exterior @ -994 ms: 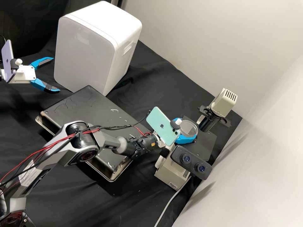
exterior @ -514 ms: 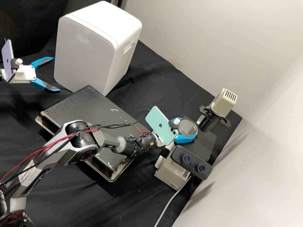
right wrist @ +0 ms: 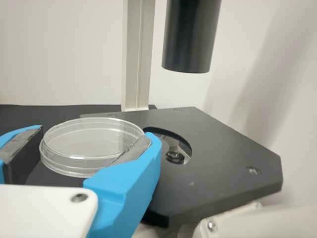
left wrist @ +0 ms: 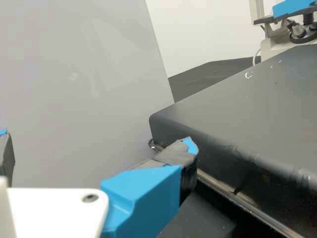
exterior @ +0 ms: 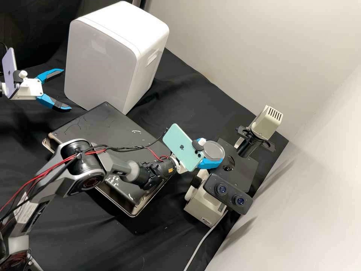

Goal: Place the petri dish on the bench

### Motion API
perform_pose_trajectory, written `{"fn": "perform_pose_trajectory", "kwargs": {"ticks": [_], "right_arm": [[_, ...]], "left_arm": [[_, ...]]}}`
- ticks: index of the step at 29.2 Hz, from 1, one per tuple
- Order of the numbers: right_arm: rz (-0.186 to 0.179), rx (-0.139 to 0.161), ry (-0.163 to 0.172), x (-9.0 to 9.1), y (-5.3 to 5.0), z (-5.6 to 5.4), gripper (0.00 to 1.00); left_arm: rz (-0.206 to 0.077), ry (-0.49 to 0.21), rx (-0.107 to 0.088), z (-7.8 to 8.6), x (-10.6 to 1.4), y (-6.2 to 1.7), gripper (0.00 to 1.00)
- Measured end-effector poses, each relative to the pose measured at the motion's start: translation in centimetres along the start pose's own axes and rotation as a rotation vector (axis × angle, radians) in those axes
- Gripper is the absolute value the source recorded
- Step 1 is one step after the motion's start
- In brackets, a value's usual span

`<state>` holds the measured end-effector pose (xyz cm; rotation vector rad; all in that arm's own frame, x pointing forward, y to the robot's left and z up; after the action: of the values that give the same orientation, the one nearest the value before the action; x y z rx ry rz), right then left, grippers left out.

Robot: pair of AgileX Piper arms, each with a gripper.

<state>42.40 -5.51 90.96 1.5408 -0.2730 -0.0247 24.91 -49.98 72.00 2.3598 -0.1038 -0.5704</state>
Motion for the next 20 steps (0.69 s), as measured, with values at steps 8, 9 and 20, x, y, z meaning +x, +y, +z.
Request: {"fn": "perform_pose_trajectory", "kwargs": {"ticks": [8,9,20], "right_arm": [[0.008,0.002,0.011,-2.3,0.2,-0.4,0.0],[0.009,0.002,0.013,-2.4,0.3,-0.5,0.0],[0.012,0.003,0.018,-3.0,-0.1,-0.1,0.0]], "left_arm": [[0.0,0.0,0.0,0.0,0.0,0.0,1.0],[0.0,0.0,0.0,0.0,0.0,0.0,1.0],[-0.001,0.0,0.0,0.0,0.0,-0.01,1.0]]}}
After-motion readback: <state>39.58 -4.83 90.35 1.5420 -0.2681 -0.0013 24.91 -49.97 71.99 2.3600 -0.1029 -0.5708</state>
